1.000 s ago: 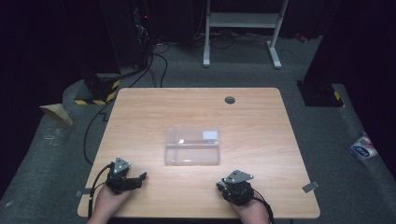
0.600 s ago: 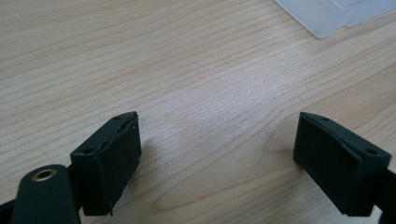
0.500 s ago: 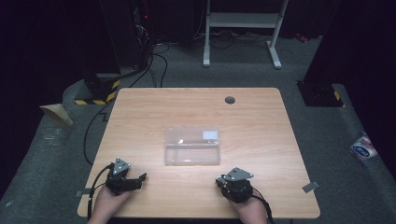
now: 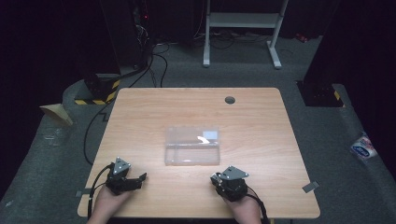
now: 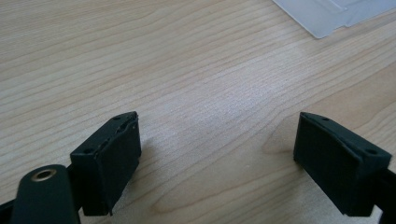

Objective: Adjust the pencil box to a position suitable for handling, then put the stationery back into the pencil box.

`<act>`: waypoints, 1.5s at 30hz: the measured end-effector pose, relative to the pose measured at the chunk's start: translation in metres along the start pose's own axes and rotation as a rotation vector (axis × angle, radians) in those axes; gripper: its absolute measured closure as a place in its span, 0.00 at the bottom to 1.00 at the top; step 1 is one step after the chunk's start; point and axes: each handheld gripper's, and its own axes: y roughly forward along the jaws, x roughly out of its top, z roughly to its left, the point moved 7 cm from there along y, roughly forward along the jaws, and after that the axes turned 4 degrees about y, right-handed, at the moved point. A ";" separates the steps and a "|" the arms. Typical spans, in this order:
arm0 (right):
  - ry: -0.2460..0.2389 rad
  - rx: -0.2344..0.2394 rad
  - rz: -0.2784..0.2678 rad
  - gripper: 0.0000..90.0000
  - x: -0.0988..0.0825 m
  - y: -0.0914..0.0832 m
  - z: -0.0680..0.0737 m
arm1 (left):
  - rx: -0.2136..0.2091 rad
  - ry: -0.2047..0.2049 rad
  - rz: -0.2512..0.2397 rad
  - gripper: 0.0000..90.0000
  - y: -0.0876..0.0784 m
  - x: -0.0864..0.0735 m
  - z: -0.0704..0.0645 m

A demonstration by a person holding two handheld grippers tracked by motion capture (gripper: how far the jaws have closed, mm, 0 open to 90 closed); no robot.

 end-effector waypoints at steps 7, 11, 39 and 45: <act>-0.027 0.002 -0.011 0.75 0.021 0.010 0.009 | -0.001 0.000 0.000 0.17 0.000 0.000 0.000; -0.020 0.003 -0.020 0.75 0.035 0.015 0.011 | -0.005 0.003 0.001 0.16 0.000 0.000 0.000; -0.024 0.007 -0.083 0.75 0.092 0.042 0.030 | -0.013 0.009 0.000 0.17 0.000 0.000 0.000; -0.026 0.018 -0.093 0.75 0.103 0.055 0.037 | -0.014 0.011 0.000 0.17 0.000 0.000 0.000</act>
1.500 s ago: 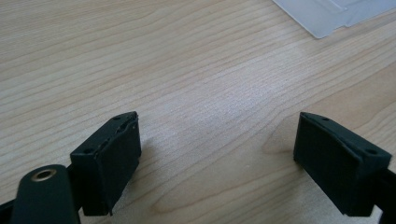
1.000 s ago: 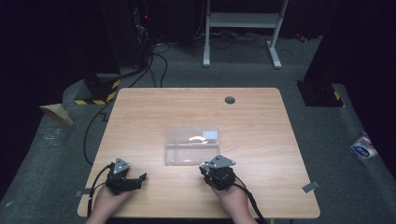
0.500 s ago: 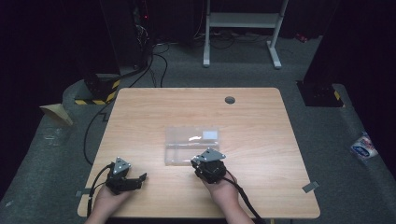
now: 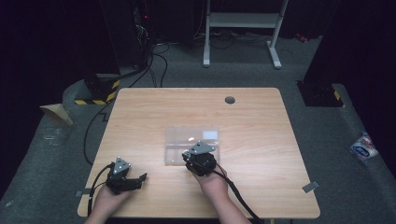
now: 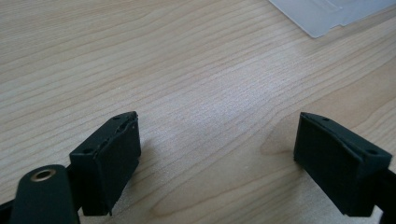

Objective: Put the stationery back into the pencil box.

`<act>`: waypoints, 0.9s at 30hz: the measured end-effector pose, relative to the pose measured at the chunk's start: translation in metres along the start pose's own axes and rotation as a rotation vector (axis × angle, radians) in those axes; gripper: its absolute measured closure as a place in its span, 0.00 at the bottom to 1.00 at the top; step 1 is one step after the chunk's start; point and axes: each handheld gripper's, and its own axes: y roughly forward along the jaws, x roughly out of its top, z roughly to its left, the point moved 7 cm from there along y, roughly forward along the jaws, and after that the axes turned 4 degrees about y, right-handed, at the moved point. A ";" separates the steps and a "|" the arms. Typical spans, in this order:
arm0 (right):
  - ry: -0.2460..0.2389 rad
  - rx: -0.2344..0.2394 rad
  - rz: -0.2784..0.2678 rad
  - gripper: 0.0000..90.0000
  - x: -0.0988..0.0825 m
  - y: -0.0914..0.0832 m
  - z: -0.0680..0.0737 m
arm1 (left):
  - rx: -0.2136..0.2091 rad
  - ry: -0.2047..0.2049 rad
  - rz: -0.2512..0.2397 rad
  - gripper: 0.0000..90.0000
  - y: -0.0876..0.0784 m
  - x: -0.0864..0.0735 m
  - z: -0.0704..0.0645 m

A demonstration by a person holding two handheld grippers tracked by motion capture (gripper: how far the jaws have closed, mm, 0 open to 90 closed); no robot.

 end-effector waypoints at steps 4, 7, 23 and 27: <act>-0.006 0.003 -0.007 0.75 0.005 0.008 0.006 | -0.002 0.002 0.000 0.17 -0.001 -0.001 0.000; -0.003 0.005 -0.007 0.75 0.006 0.013 0.008 | -0.002 0.002 0.000 0.17 -0.001 -0.001 0.000; 0.028 0.020 -0.005 0.75 0.018 0.039 0.021 | -0.018 0.019 -0.002 0.17 0.001 0.002 -0.001; 0.020 0.016 -0.009 0.75 0.023 0.048 0.025 | -0.018 0.021 -0.002 0.17 0.001 0.002 -0.001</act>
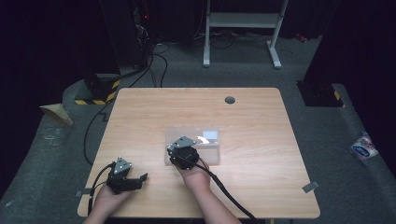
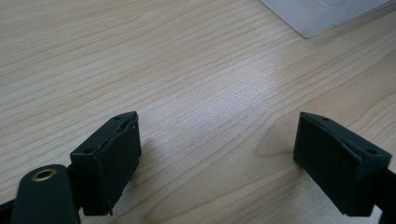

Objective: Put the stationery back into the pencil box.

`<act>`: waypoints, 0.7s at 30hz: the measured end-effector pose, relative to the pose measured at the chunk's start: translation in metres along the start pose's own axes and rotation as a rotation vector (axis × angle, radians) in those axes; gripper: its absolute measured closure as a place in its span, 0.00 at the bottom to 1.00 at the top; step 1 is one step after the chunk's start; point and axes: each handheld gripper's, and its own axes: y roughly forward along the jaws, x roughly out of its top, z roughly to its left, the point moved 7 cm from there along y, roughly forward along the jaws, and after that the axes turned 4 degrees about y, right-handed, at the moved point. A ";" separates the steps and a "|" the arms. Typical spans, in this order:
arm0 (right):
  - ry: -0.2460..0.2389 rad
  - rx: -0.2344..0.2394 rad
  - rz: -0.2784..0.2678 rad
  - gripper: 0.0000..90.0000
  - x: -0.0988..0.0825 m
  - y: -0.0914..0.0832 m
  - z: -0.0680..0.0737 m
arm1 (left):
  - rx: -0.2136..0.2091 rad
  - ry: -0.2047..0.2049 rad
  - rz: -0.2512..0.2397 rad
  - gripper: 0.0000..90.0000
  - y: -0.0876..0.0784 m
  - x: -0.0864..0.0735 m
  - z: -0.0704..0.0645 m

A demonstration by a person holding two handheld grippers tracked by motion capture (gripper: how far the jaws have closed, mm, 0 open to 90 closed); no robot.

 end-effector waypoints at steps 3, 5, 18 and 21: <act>0.004 -0.004 0.008 0.75 0.001 0.005 0.001 | 0.003 0.007 0.001 0.17 0.000 0.000 0.001; 0.011 -0.002 0.014 0.75 0.000 0.008 0.001 | 0.003 0.006 0.001 0.17 0.000 0.000 0.001; 0.019 -0.007 0.056 0.75 -0.001 0.028 0.003 | 0.000 0.001 0.000 0.17 0.000 0.000 0.000; 0.012 -0.011 0.063 0.75 -0.003 0.030 0.003 | -0.001 0.001 0.001 0.17 0.000 0.000 0.000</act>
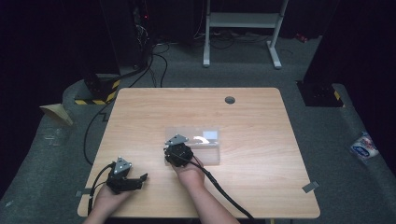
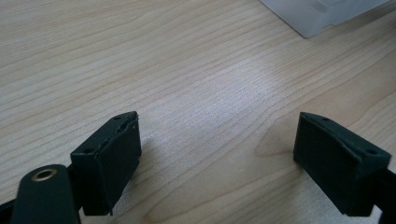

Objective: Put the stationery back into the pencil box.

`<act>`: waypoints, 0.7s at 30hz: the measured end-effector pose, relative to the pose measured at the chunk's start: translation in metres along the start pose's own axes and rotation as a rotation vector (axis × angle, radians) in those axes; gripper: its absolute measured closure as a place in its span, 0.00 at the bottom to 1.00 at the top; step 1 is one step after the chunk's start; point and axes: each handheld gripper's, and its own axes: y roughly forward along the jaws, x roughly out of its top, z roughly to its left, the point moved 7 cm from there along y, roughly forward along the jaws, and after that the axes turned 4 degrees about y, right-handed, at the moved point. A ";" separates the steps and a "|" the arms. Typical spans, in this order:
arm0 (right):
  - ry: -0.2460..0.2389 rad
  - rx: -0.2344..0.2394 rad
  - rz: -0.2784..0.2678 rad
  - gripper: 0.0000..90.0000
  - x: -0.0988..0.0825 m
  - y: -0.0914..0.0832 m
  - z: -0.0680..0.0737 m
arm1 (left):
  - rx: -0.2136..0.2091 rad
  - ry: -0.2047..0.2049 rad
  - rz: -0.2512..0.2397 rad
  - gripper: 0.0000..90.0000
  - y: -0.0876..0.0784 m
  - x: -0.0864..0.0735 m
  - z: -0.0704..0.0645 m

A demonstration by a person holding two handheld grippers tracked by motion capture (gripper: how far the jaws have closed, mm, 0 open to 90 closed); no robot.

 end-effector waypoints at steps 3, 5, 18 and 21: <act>-0.012 -0.008 0.005 0.75 -0.001 0.002 -0.001 | 0.001 0.002 0.001 0.17 0.000 0.000 0.000; -0.013 -0.020 0.018 0.75 -0.003 0.003 -0.001 | 0.001 0.002 0.001 0.17 0.000 0.000 0.000; -0.004 -0.027 0.042 0.75 -0.008 0.010 -0.003 | 0.000 0.002 0.000 0.17 0.000 0.000 0.000; -0.008 -0.028 0.042 0.75 -0.009 0.011 -0.003 | -0.001 0.002 0.000 0.17 0.000 0.000 0.000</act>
